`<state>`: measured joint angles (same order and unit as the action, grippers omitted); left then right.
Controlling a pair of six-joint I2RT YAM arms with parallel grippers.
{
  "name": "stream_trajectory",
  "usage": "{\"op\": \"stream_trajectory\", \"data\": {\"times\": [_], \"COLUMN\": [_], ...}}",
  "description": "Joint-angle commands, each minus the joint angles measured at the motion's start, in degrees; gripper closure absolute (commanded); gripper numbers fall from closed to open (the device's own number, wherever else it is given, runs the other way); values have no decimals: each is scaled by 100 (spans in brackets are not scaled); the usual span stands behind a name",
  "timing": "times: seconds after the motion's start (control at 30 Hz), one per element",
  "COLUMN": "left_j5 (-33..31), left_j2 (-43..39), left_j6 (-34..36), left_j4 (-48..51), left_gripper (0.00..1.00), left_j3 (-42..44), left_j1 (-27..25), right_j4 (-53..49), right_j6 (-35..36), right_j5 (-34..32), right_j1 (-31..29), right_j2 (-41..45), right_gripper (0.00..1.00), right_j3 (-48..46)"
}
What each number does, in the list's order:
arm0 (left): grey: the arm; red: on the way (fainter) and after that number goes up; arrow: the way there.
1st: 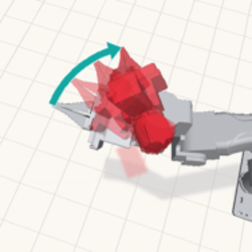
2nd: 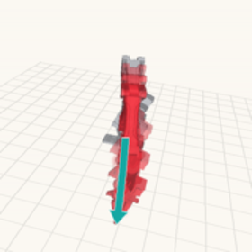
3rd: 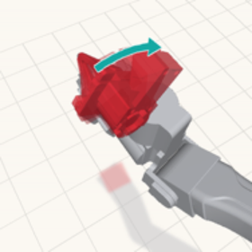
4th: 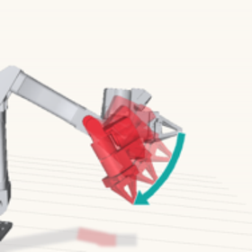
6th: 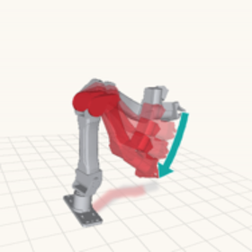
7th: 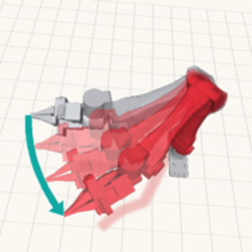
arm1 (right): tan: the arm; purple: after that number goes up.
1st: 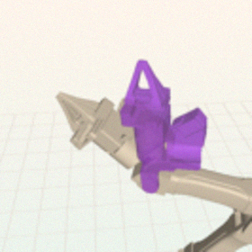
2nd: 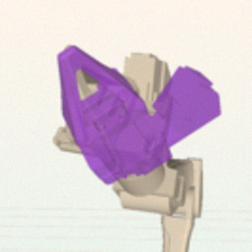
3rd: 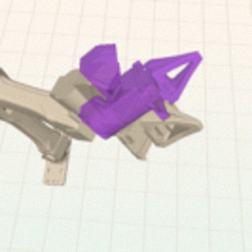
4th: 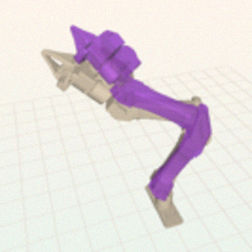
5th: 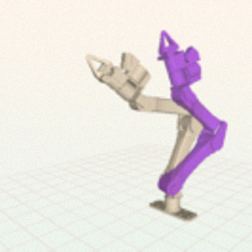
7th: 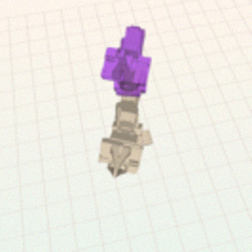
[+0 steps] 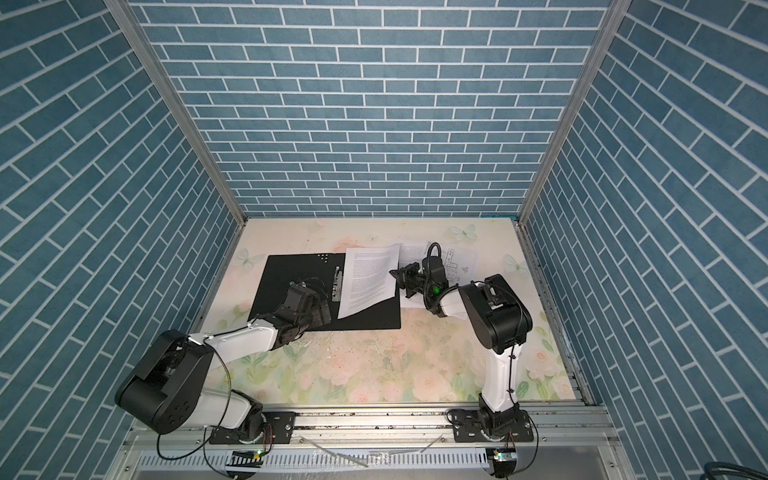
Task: Put the files into the folder
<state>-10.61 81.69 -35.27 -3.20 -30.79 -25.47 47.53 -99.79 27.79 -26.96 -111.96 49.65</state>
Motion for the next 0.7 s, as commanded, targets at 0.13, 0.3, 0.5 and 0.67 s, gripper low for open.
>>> {"op": "stream_trajectory", "data": {"times": [0.13,0.3,0.5,0.67], "left_j5": [-2,-14,-34,-13], "left_j2": [-103,-186,-292,-320], "left_j6": [-50,-50,-67,-81], "left_j4": [-76,-76,-75,-123], "left_gripper": [1,1,1,1], "left_j3": [93,147,235,288], "left_j1": [33,33,33,29], "right_j4": [471,538,736,517], "right_j6": [-410,-431,-603,-512], "right_j5": [-112,-134,-221,-154], "right_j1": [-90,-142,-152,-211], "right_j2": [42,34,151,298], "right_gripper": [100,100,100,100], "right_j3": [-144,-230,-353,-137]}}
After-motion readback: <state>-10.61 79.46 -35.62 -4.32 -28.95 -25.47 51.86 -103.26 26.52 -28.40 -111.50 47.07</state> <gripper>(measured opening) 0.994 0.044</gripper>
